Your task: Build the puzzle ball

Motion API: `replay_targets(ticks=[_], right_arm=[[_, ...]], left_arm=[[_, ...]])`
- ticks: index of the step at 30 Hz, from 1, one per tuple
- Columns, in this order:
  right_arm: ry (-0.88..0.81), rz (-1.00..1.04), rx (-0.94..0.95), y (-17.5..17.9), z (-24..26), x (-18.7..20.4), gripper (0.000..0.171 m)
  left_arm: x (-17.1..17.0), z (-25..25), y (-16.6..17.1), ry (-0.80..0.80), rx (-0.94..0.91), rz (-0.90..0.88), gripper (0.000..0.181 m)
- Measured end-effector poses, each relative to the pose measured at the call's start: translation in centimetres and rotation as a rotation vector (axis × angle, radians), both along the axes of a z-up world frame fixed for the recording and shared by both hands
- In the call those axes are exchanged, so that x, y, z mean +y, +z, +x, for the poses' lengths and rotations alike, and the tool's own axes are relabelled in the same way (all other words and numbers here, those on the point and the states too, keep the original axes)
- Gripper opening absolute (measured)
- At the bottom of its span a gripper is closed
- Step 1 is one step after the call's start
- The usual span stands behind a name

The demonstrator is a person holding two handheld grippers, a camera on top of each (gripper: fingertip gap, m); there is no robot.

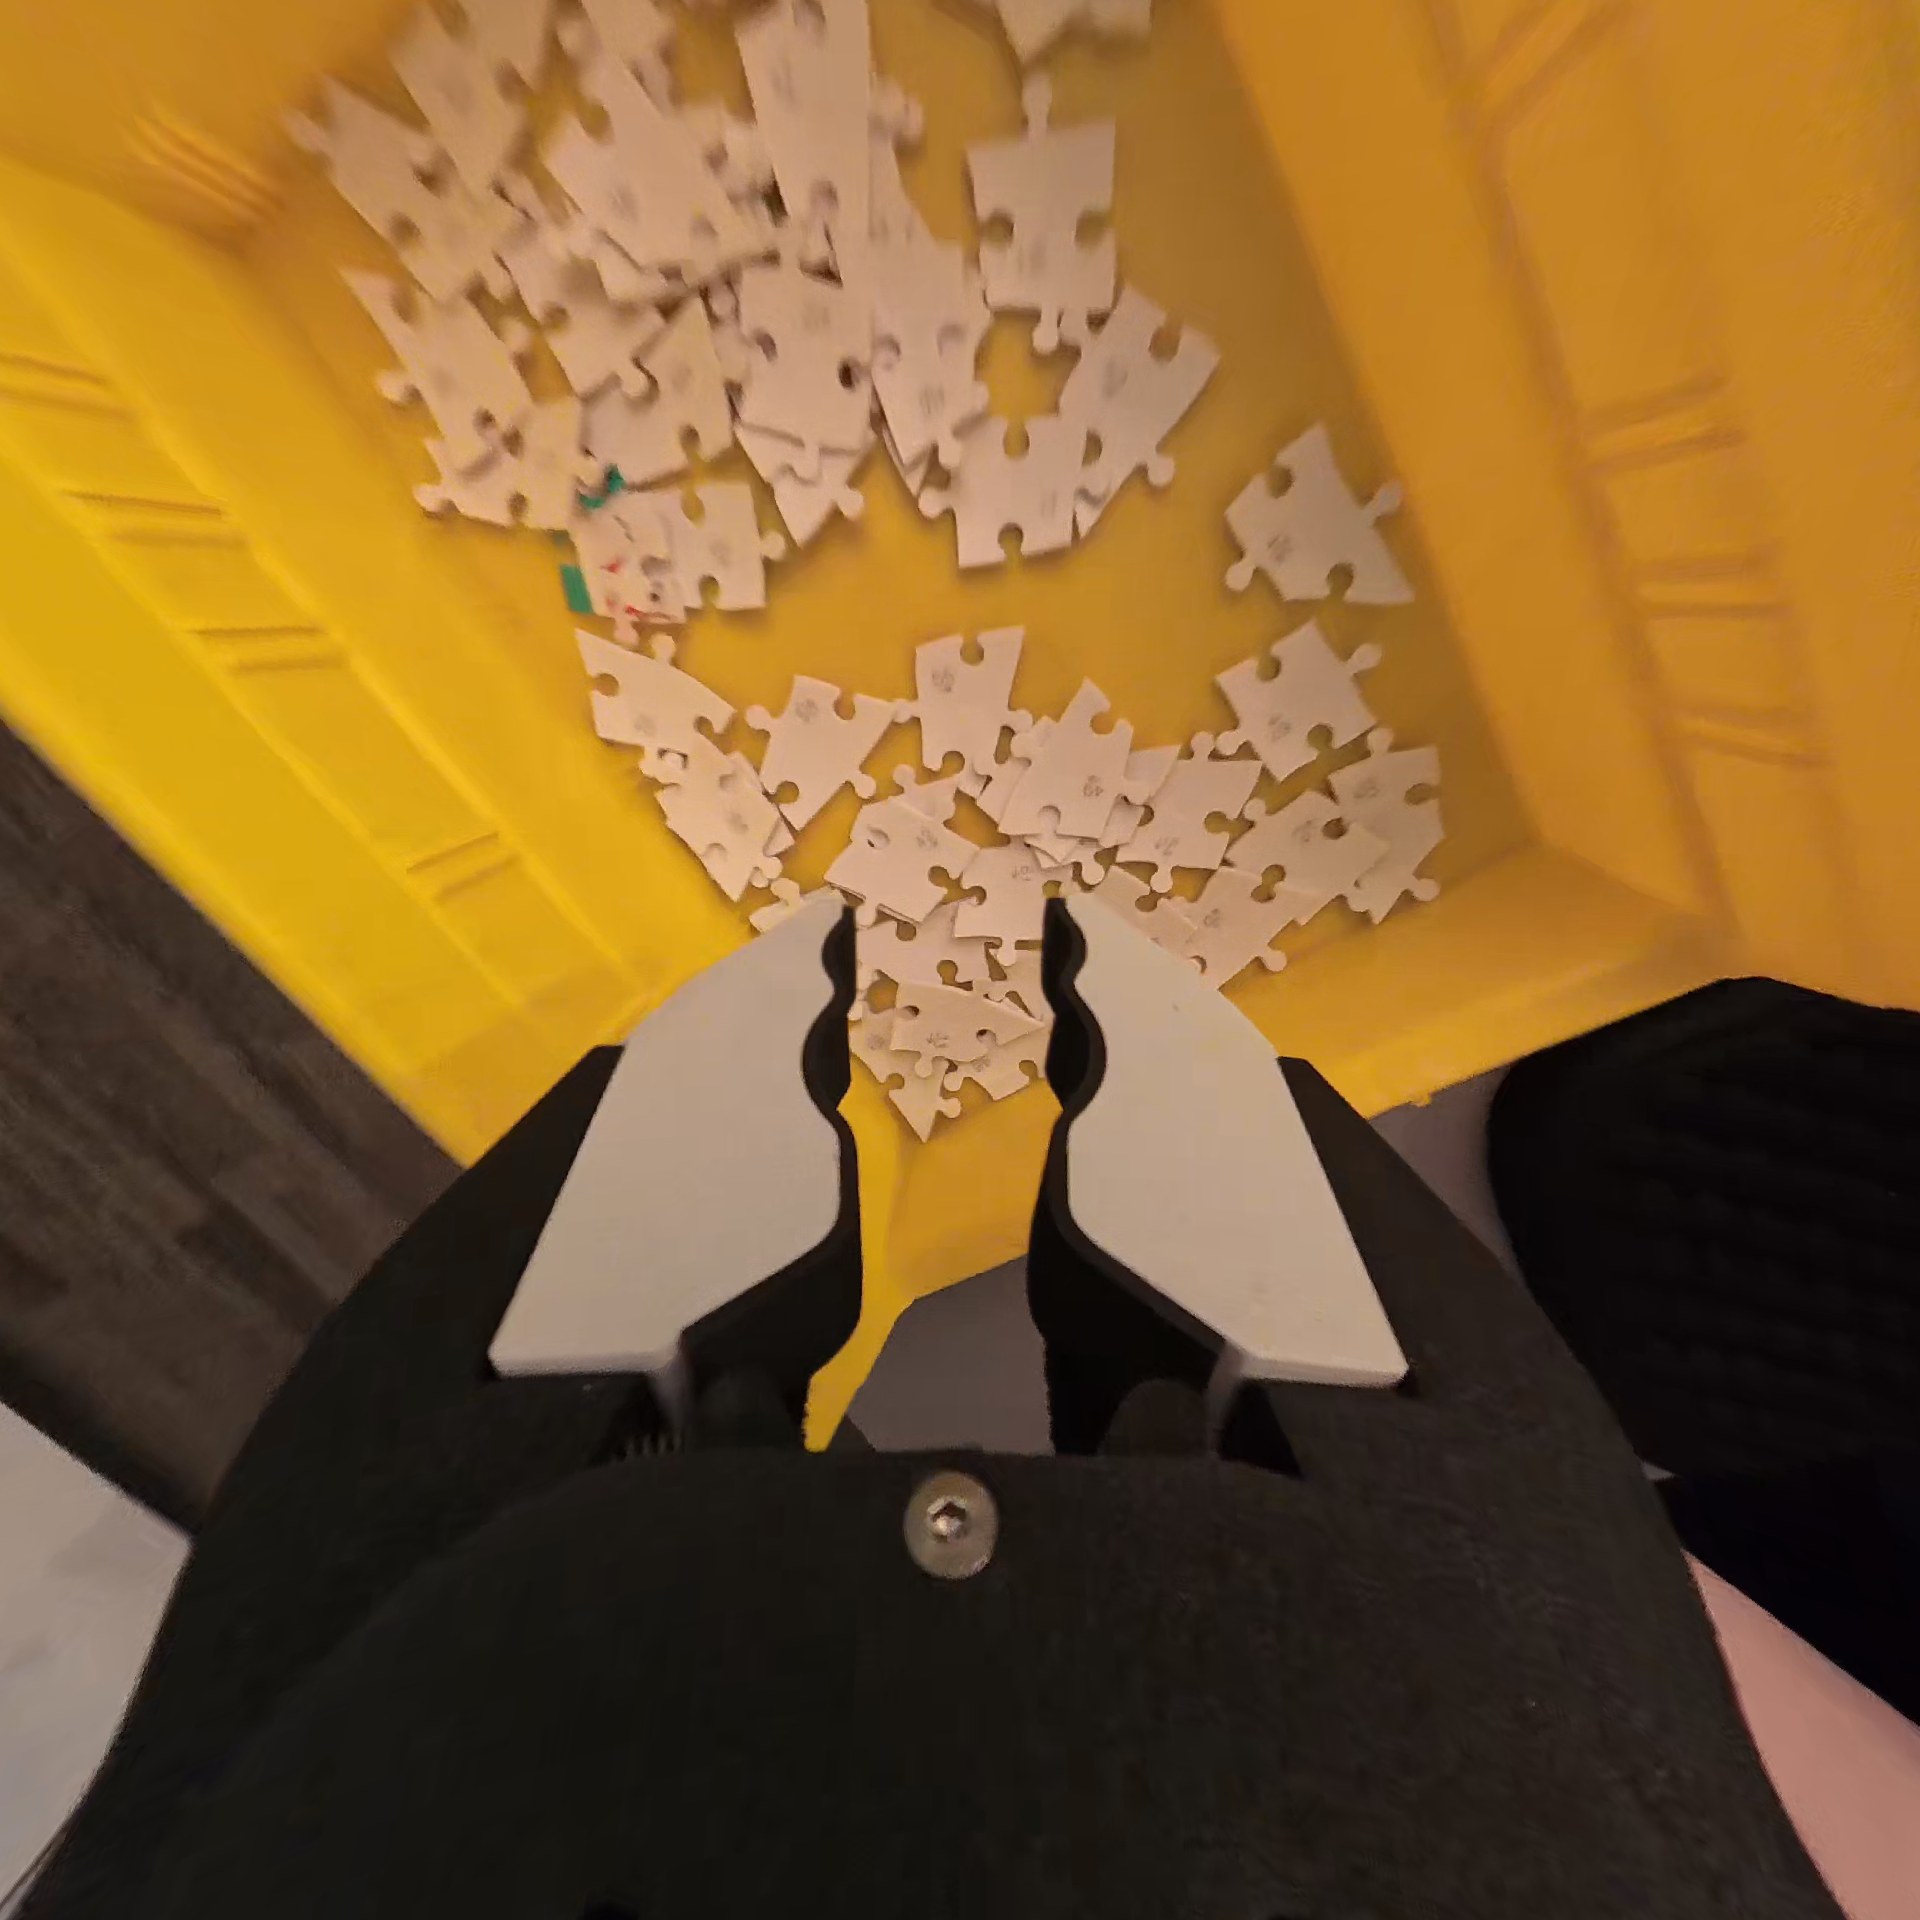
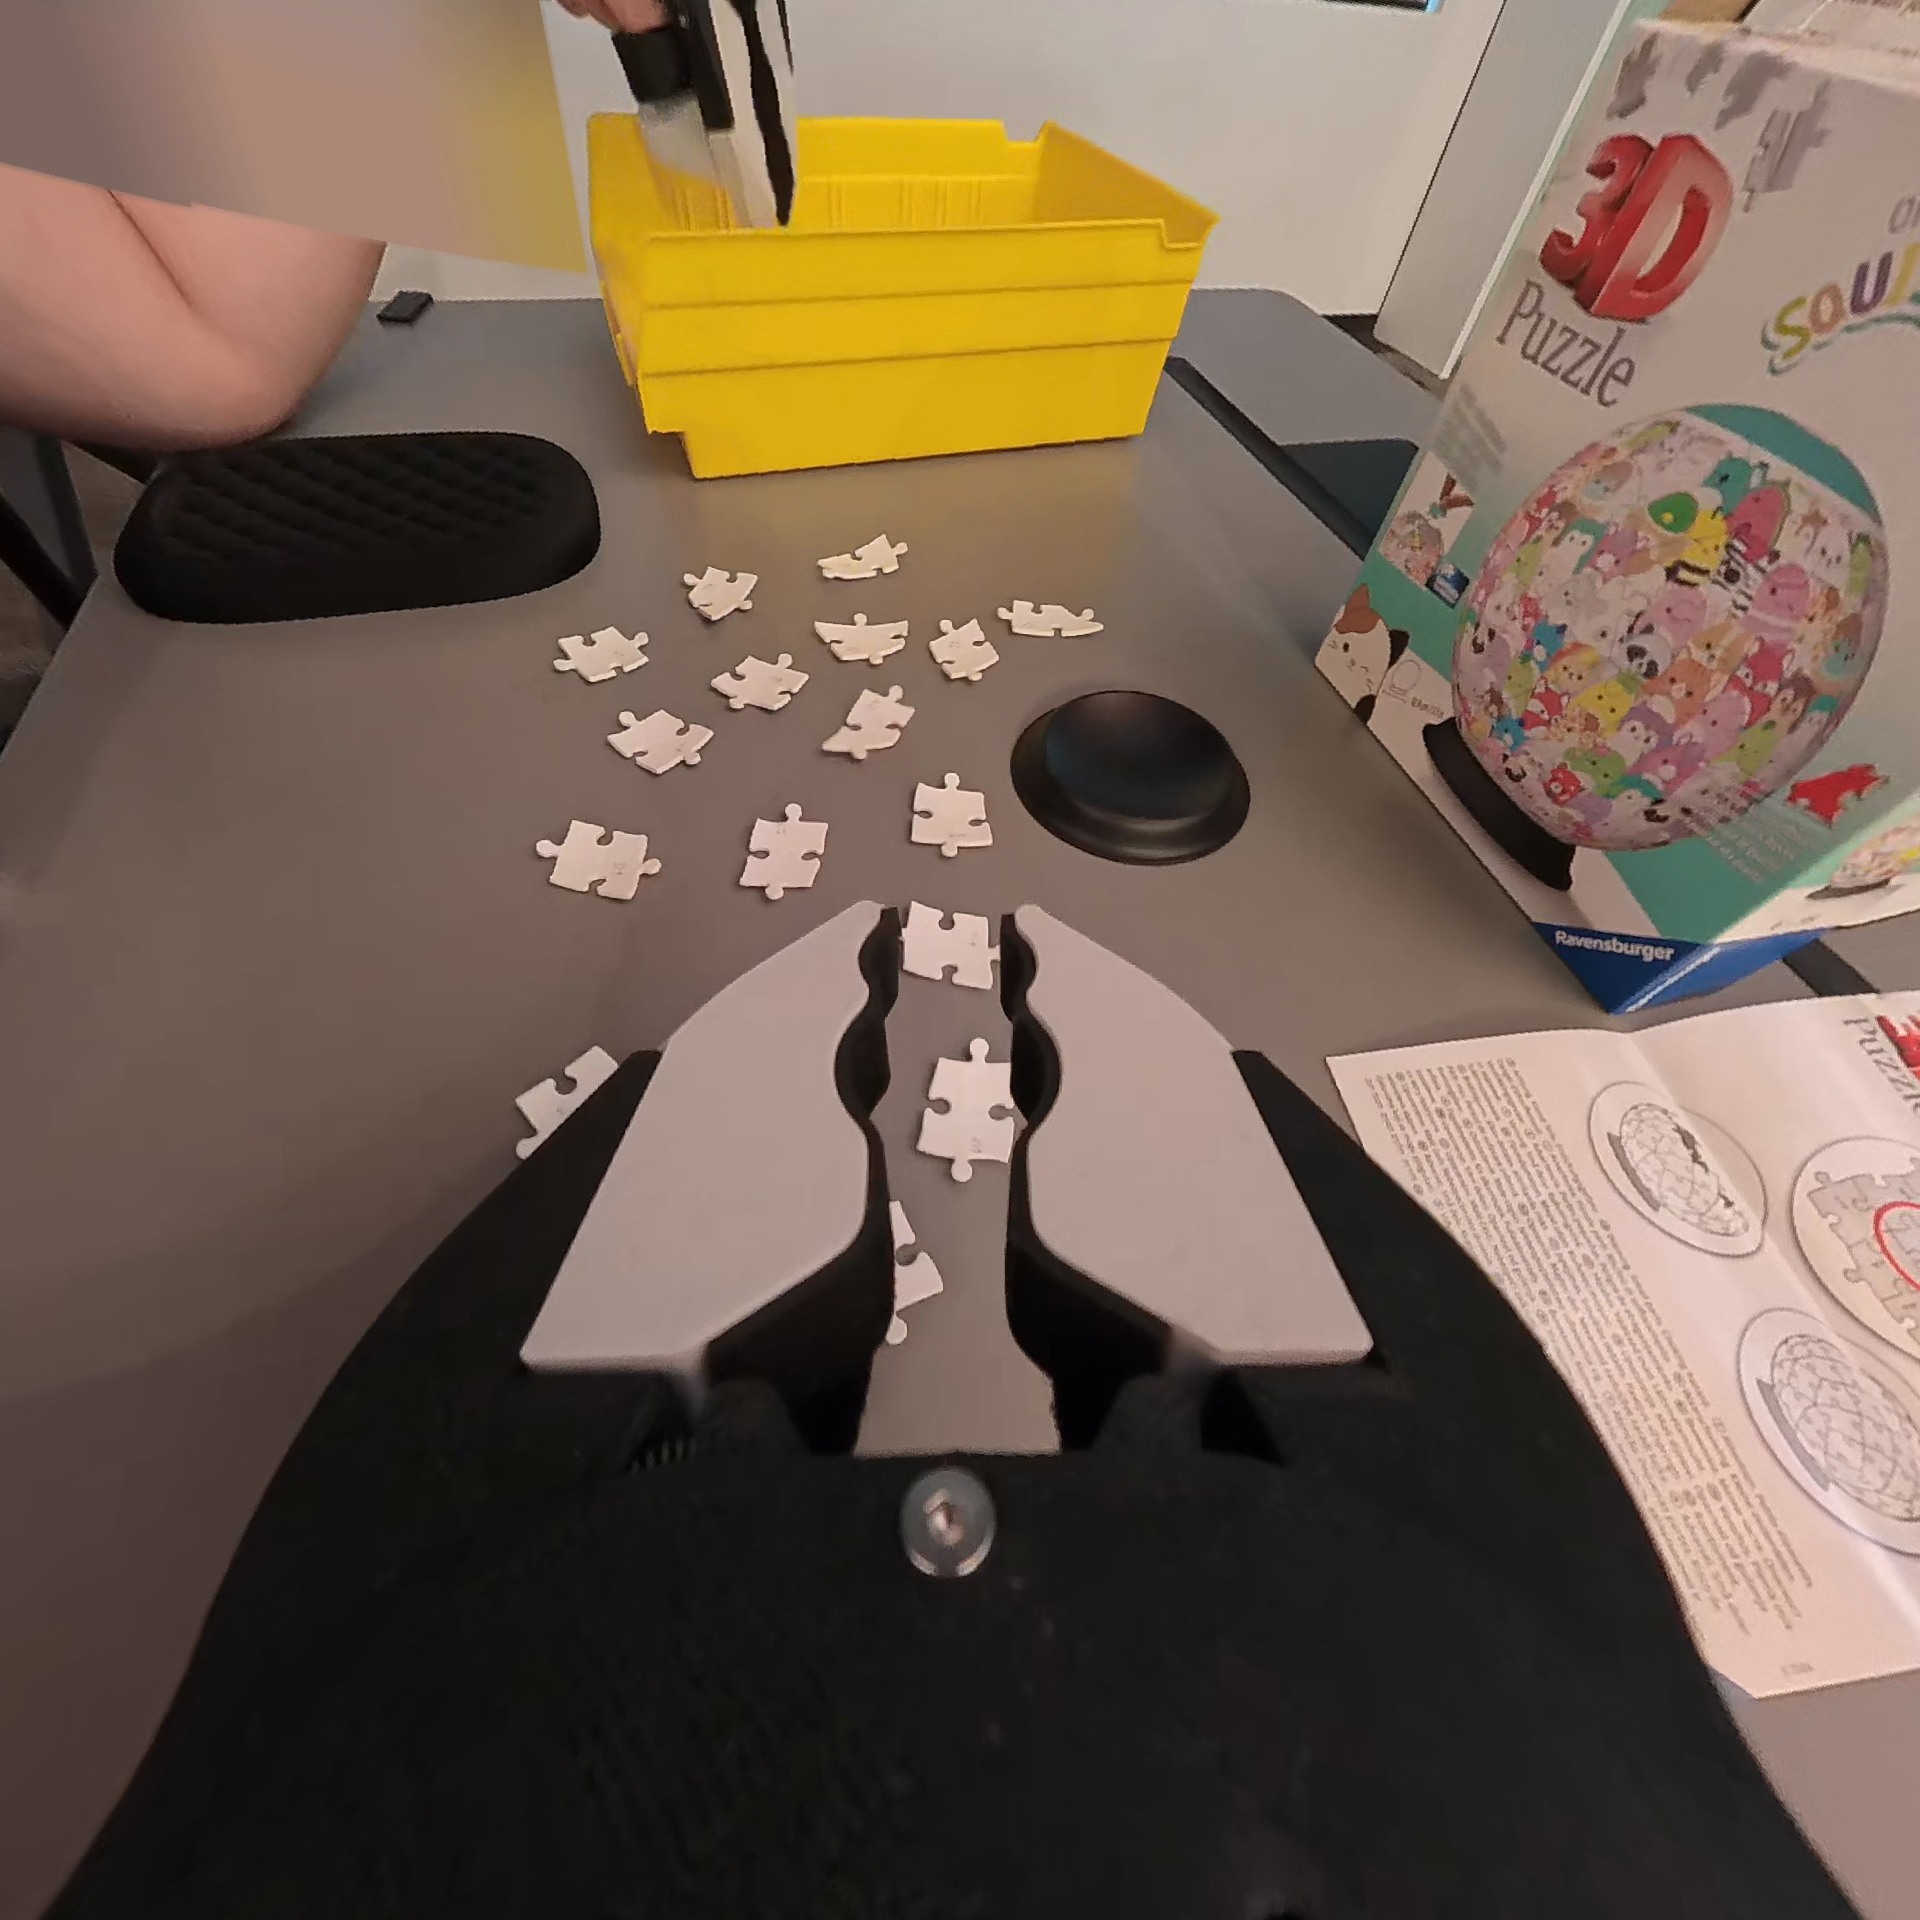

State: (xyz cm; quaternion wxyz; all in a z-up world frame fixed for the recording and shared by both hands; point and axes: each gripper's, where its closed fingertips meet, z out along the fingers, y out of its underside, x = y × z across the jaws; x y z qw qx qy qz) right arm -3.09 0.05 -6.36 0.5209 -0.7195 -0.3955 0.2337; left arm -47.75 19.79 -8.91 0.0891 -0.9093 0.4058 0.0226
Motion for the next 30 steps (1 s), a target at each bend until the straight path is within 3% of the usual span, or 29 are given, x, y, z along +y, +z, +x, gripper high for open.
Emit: replay_targets(ticks=[6, 23, 30], right_arm=[[0.015, -0.027, -0.011, -0.6, -0.1, -0.1, 0.019], [0.023, -0.041, -0.029, -0.9, -0.1, -0.3, 0.019], [0.026, -0.04, -0.03, -0.8, -0.1, -0.4, 0.019]], left_arm=[[0.2, -1.4, -2.8, 0.023, 0.089, -0.103, 0.041], [0.5, -2.6, -5.2, -0.037, 0.147, -0.163, 0.041], [0.6, -2.7, -5.9, -0.057, 0.163, -0.175, 0.033]])
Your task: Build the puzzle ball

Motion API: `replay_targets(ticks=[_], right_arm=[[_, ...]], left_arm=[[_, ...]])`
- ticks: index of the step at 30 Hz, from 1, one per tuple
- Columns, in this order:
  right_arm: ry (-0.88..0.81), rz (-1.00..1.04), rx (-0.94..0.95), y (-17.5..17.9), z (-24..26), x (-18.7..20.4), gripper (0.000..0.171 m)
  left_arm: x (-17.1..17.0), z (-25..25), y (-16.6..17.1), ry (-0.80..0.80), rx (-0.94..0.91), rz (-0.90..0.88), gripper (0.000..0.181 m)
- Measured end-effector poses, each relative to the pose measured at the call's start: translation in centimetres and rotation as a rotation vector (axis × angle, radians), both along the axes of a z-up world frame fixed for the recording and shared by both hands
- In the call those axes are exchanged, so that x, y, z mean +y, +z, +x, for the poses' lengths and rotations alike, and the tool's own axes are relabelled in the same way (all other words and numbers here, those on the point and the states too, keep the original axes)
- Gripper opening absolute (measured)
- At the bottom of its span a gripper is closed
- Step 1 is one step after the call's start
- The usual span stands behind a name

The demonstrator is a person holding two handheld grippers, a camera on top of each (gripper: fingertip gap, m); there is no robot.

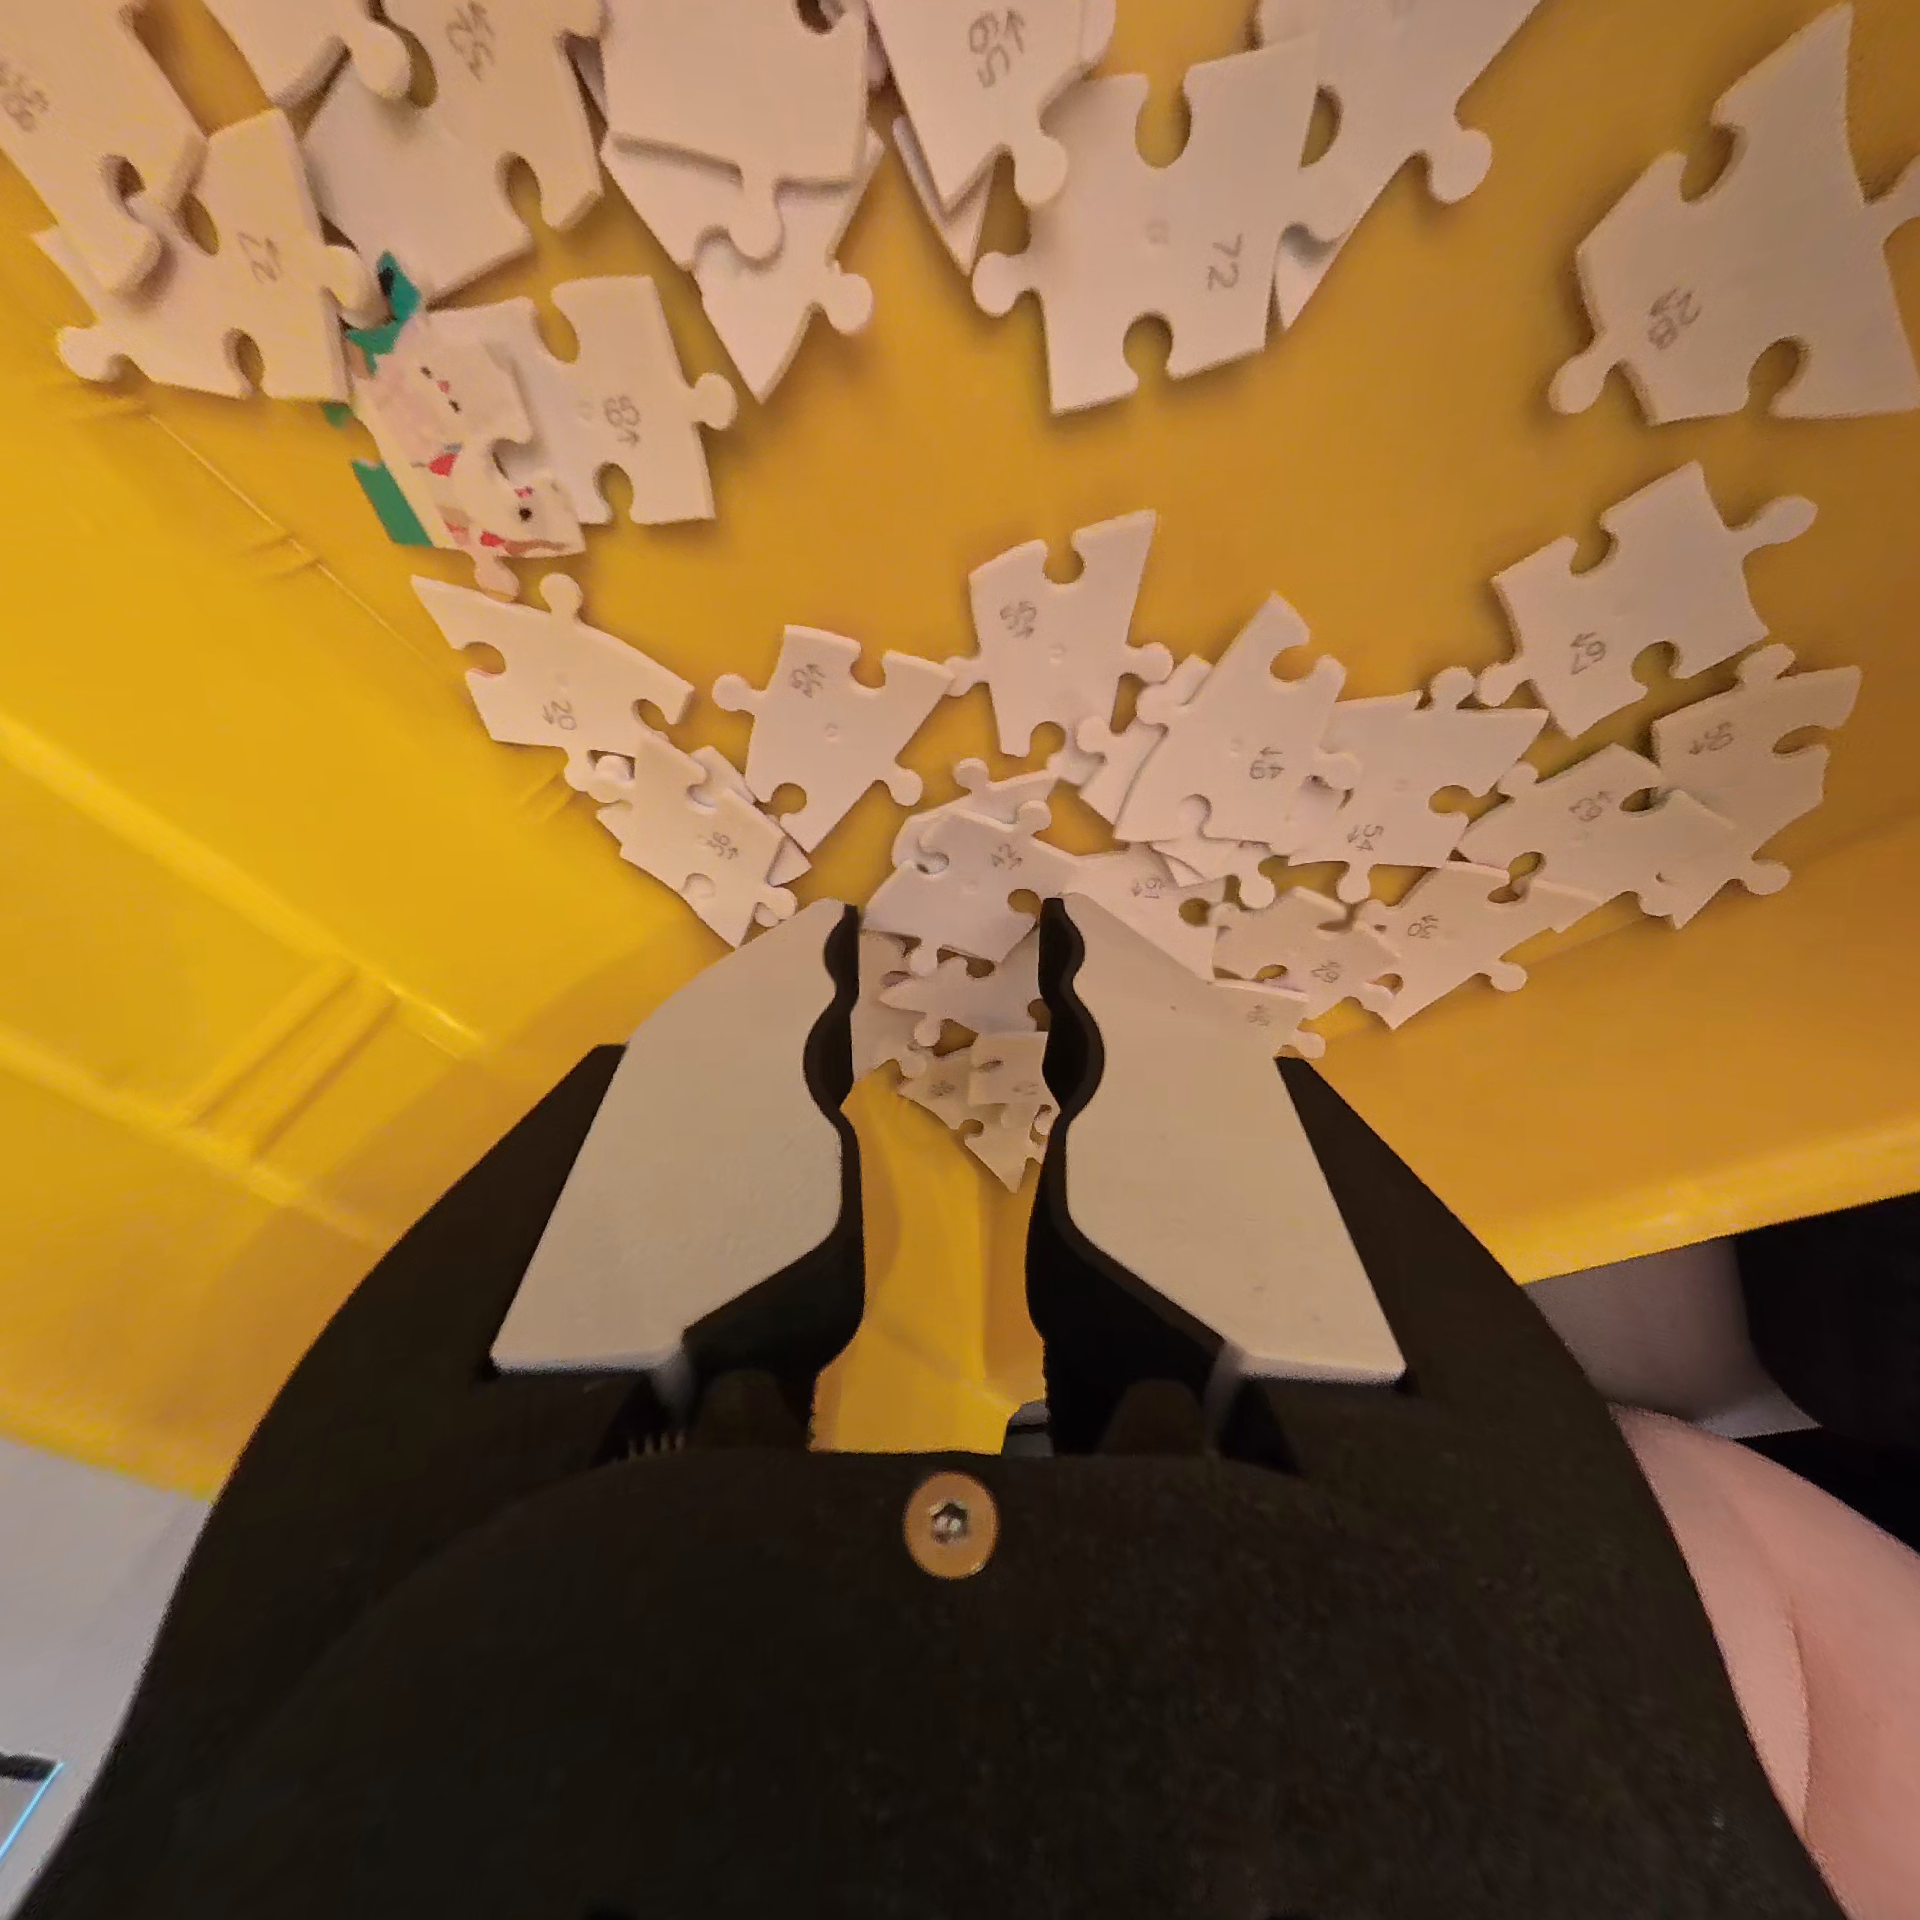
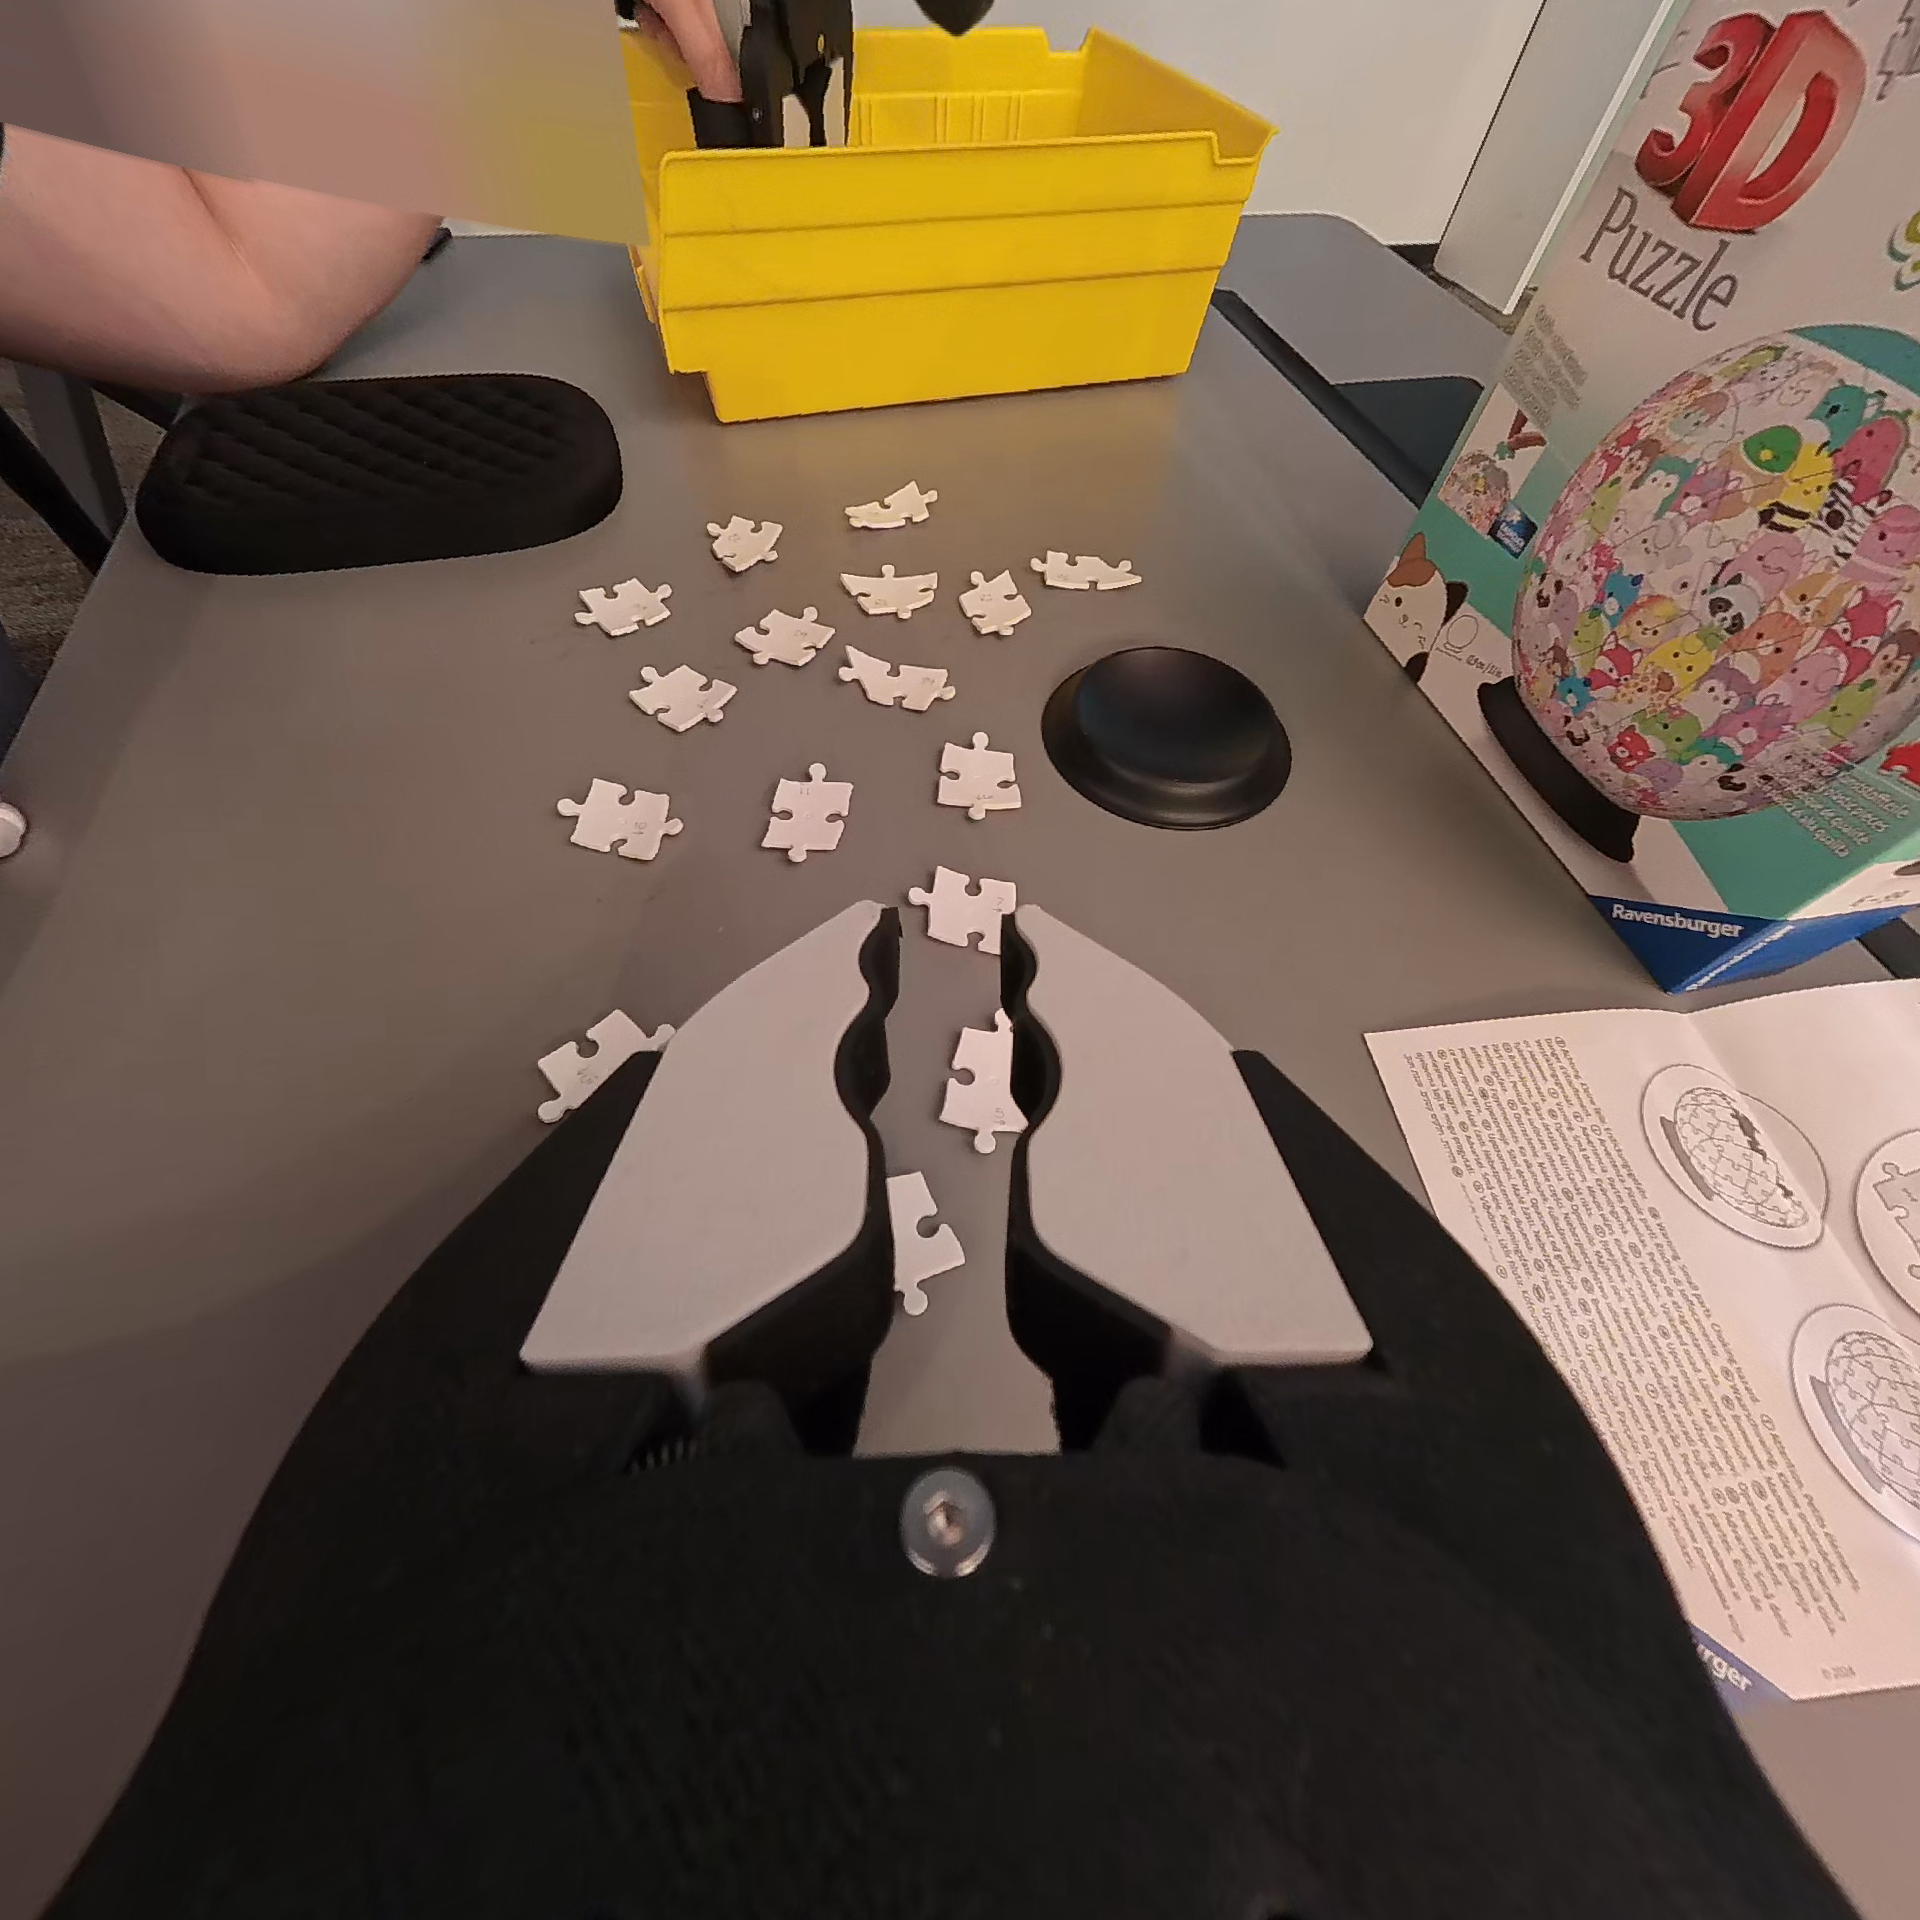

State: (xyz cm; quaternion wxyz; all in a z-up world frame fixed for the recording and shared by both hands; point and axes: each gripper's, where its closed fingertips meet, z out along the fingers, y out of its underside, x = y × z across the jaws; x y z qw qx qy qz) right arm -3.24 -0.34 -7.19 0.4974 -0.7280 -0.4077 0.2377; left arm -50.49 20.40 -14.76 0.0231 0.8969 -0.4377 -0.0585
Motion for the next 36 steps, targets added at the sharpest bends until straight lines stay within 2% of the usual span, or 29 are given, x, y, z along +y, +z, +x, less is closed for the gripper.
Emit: replay_targets(ticks=[7, 16, 20, 26, 31, 36], right_arm=[[0.002, 0.002, -0.002, 0.1, 0.0, -0.1, 0.019], [0.005, -0.004, -0.007, -0.1, -0.1, -0.1, 0.019], [0.004, -0.004, -0.005, -0.1, 0.0, -0.1, 0.019], [0.005, -0.01, -0.01, -0.3, 0.0, 0.0, 0.019], [0.008, -0.018, -0.019, -0.5, -0.2, 0.0, 0.019], [0.01, -0.021, -0.02, -0.6, -0.2, -0.1, 0.019]], left_arm=[[0.2, -0.1, 0.5, -0.004, -0.008, 0.023, 0.008], [-0.2, 0.9, 1.0, -0.041, -0.079, 0.013, 0.004], [1.2, 0.9, 2.3, -0.034, -0.081, 0.12, 0.002], [2.3, 2.6, 4.4, 0.026, -0.238, 0.199, 0.002], [3.1, 4.4, 2.9, 0.126, -0.302, 0.144, 0.002], [3.3, 4.0, 1.0, 0.186, -0.241, 0.099, 0.004]])
